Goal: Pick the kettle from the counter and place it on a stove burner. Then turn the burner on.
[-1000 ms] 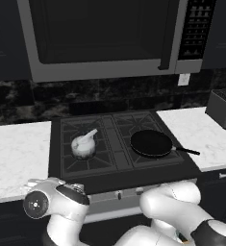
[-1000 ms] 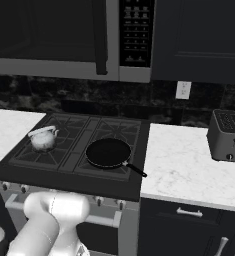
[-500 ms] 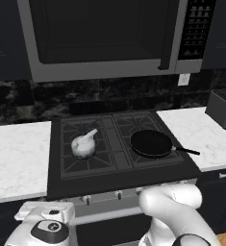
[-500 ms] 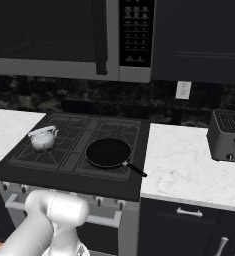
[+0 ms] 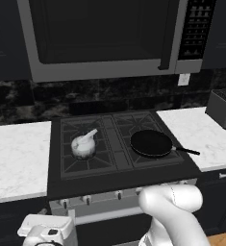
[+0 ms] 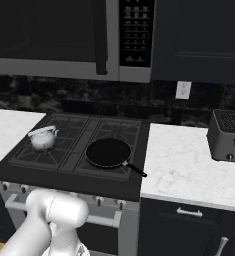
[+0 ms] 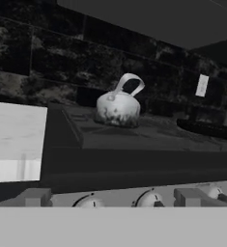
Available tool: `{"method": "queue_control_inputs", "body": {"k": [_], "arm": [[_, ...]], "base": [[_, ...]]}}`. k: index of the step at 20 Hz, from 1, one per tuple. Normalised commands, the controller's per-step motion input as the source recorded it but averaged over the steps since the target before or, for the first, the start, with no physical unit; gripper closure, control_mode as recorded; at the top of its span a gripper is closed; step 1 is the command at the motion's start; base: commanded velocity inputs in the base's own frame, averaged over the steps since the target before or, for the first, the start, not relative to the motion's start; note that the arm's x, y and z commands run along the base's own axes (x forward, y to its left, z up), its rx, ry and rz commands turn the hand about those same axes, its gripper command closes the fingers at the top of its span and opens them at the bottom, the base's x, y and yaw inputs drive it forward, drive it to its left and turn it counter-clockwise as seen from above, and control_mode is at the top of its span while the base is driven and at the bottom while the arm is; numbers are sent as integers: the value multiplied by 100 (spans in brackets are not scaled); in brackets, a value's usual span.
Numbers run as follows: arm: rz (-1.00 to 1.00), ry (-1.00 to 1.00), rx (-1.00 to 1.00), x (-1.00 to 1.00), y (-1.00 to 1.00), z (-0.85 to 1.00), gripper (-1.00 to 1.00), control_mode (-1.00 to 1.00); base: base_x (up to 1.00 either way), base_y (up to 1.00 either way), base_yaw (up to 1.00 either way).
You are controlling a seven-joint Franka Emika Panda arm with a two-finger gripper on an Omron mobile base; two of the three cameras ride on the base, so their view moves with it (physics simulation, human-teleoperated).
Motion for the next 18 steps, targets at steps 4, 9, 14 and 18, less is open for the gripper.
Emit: {"method": "queue_control_inputs", "body": {"k": [4, 9, 14, 18], "arm": [[0, -10, 0, 0, 0, -39, -100, -100], [0, -6, 0, 0, 0, -35, -100, -100], [0, -3, 0, 1, -6, -17, -100, -100], [0, -4, 1, 0, -22, 0, -100, -100]], "base": [[0, 0, 0], [0, 0, 0], [0, 0, 0], [0, 0, 0]]}}
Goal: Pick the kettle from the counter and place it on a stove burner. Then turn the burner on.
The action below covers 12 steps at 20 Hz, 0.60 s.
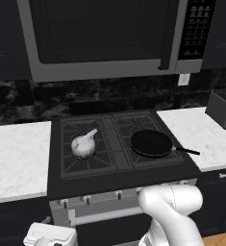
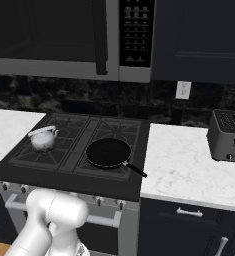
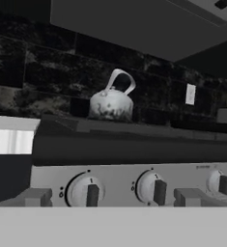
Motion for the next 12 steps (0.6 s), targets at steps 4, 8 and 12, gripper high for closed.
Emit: {"method": "queue_control_inputs", "body": {"k": [4, 8, 12], "arm": [[0, -2, 1, 0, -33, 0, -100, -100], [0, -1, 0, 0, -27, 0, -100, -100], [0, 0, 0, 0, -18, 0, -100, -100]], "base": [[0, 0, 0], [0, 0, 0], [0, 0, 0]]}}
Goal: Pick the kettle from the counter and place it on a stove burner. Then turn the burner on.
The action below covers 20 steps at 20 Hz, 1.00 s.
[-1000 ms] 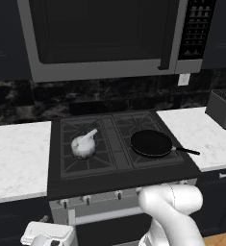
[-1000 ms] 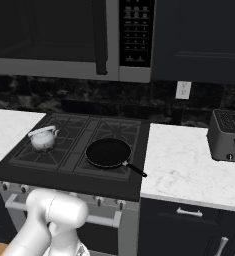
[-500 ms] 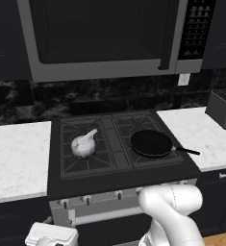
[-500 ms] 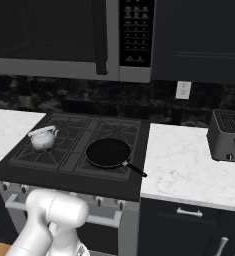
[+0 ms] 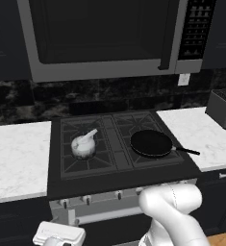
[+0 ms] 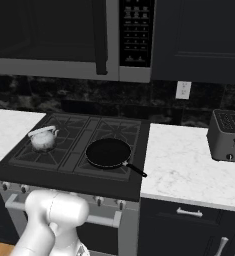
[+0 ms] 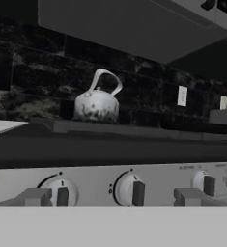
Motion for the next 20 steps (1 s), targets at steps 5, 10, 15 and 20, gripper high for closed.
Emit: {"method": "queue_control_inputs", "body": {"k": [5, 10, 15, 20], "arm": [[0, 0, 0, 4, -6, 3, -100, -100], [3, 0, 0, 14, 0, 1, -100, -100], [8, 2, 0, 19, 0, 0, -100, -100], [7, 3, 0, 20, 0, 0, -100, -100]], "base": [[0, 0, 0], [0, 0, 0], [0, 0, 0], [0, 0, 0]]}}
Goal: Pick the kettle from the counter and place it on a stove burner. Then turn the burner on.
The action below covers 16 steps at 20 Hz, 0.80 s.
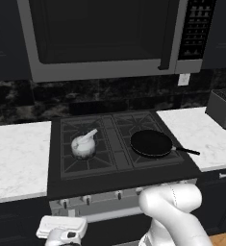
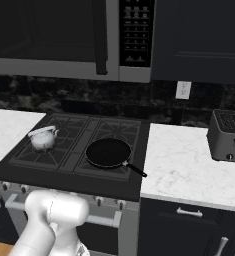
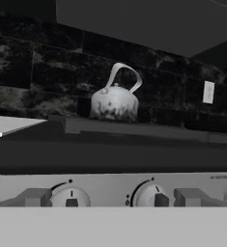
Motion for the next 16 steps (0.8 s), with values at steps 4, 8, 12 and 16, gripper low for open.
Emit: {"method": "queue_control_inputs", "body": {"k": [4, 8, 12, 16], "arm": [[7, 0, 0, 24, 0, 0, -100, -100], [6, 0, 0, 24, 0, 0, -100, -100], [6, 0, 0, 23, 0, -1, -100, -100], [5, 0, 0, 12, 2, -19, -100, -100]], "base": [[0, 0, 0], [0, 0, 0], [0, 0, 0], [0, 0, 0]]}}
